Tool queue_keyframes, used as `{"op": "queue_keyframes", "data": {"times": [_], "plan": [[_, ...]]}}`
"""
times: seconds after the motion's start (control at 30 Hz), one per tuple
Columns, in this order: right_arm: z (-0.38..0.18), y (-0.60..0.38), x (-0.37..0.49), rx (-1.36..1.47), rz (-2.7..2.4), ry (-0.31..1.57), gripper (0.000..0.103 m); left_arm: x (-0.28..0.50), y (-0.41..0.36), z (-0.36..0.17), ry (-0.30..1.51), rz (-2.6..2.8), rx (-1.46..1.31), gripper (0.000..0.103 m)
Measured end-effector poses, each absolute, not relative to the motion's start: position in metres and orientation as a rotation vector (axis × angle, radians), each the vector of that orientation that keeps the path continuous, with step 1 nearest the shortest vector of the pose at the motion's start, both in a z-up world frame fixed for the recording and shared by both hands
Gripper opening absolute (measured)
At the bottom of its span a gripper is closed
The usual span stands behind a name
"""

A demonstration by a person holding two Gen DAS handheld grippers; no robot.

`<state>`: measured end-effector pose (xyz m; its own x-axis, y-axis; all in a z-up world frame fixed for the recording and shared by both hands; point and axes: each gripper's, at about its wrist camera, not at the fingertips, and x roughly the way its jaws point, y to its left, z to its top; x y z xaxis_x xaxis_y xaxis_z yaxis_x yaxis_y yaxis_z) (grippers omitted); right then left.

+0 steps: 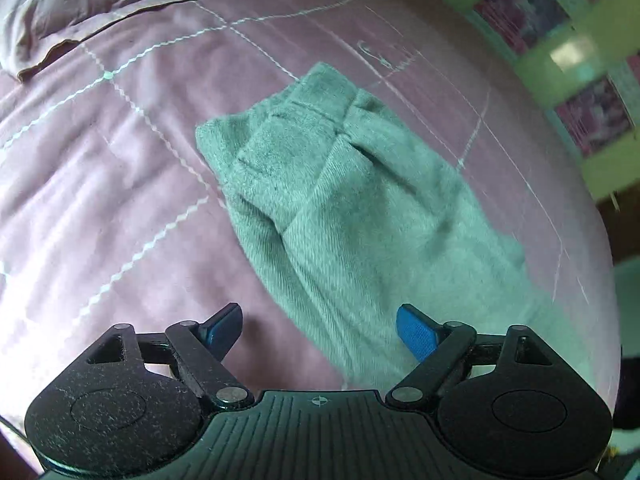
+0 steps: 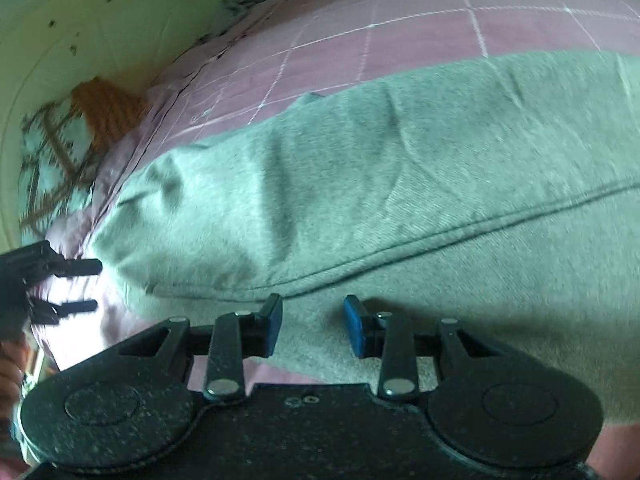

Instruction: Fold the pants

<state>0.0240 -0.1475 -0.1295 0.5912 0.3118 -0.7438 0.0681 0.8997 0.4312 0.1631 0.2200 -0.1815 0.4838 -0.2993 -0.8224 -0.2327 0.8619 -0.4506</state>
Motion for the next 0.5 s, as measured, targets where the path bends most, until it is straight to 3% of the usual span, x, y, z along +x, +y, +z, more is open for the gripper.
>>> {"op": "queue_keyframes", "data": {"times": [0.07,0.1,0.2,0.27,0.5], "plan": [[-0.131,-0.149,0.024,0.476,0.133,0.935,0.035,0.169,0.217,-0.189,1.090,-0.031,-0.580,0.071],[-0.132,-0.150,0.025,0.498,0.127,0.939,0.035,0.170,0.216,-0.193,1.091,-0.028,-0.606,0.054],[-0.137,-0.156,0.026,0.575,0.103,0.945,0.033,0.174,0.214,-0.193,1.069,-0.001,-0.651,0.031],[-0.140,-0.161,0.030,0.637,0.075,0.938,0.028,0.174,0.214,-0.189,1.049,0.006,-0.654,0.025],[-0.151,-0.176,0.039,0.845,-0.024,0.882,0.029,0.170,0.216,-0.176,1.043,0.001,-0.646,0.025]]}}
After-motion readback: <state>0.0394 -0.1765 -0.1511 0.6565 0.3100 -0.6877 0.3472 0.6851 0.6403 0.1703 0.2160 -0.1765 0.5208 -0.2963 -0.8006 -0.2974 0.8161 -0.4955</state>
